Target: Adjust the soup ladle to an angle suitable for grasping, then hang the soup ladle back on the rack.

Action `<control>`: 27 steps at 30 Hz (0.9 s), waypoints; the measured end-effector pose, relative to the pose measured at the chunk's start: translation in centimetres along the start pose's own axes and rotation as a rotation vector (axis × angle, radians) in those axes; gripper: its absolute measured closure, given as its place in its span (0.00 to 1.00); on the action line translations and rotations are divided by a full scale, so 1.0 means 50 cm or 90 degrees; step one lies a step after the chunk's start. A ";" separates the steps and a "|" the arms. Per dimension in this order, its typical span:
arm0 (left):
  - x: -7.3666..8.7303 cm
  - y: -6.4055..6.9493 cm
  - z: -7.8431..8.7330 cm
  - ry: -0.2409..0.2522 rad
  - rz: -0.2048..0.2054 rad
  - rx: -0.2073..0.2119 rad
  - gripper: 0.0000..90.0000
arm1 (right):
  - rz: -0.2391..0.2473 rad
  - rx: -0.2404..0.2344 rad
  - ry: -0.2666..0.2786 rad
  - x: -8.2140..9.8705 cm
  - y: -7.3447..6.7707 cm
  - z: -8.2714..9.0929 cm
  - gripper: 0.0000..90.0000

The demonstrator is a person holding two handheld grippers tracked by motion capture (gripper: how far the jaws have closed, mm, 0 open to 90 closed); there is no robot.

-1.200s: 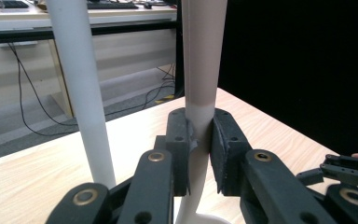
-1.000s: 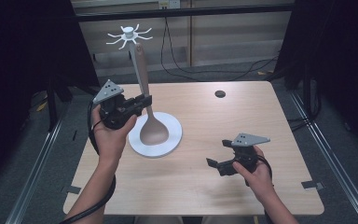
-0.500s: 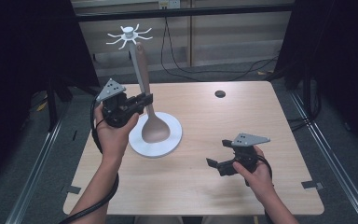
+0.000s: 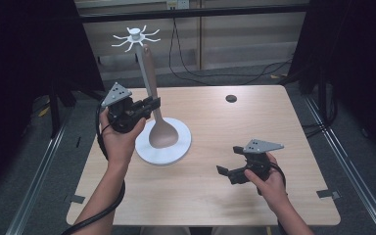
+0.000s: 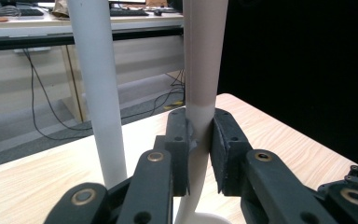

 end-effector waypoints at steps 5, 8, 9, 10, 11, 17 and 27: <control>0.003 -0.008 0.005 0.005 -0.001 0.006 0.86 | 0.001 -0.004 -0.001 -0.001 -0.003 -0.003 0.04; 0.003 -0.012 0.008 0.007 -0.004 0.012 0.84 | 0.006 -0.008 -0.004 0.000 -0.006 -0.005 0.04; 0.003 -0.013 0.009 0.007 -0.005 0.010 0.84 | 0.006 -0.009 -0.003 -0.001 -0.006 -0.006 0.04; 0.003 -0.014 0.009 0.006 -0.004 0.010 0.84 | 0.006 -0.010 -0.004 -0.001 -0.006 -0.006 0.04; 0.003 -0.016 0.011 0.004 -0.004 0.011 0.84 | 0.008 -0.011 -0.004 -0.001 -0.007 -0.007 0.04; 0.002 -0.019 0.007 0.006 0.002 0.018 0.82 | 0.011 -0.010 -0.001 -0.001 -0.004 -0.003 0.04; 0.018 -0.019 0.003 -0.006 -0.004 0.013 0.56 | 0.010 -0.011 0.000 -0.003 -0.004 -0.001 0.04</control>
Point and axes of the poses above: each handheld gripper's, and its own axes: z roughly backward along the jaws, x roughly out of its underside, y roughly to its right, the point moved 6 cm from there along -z, roughly forward along the jaws, and after that the axes turned 6 degrees about x, right-handed, at the moved point
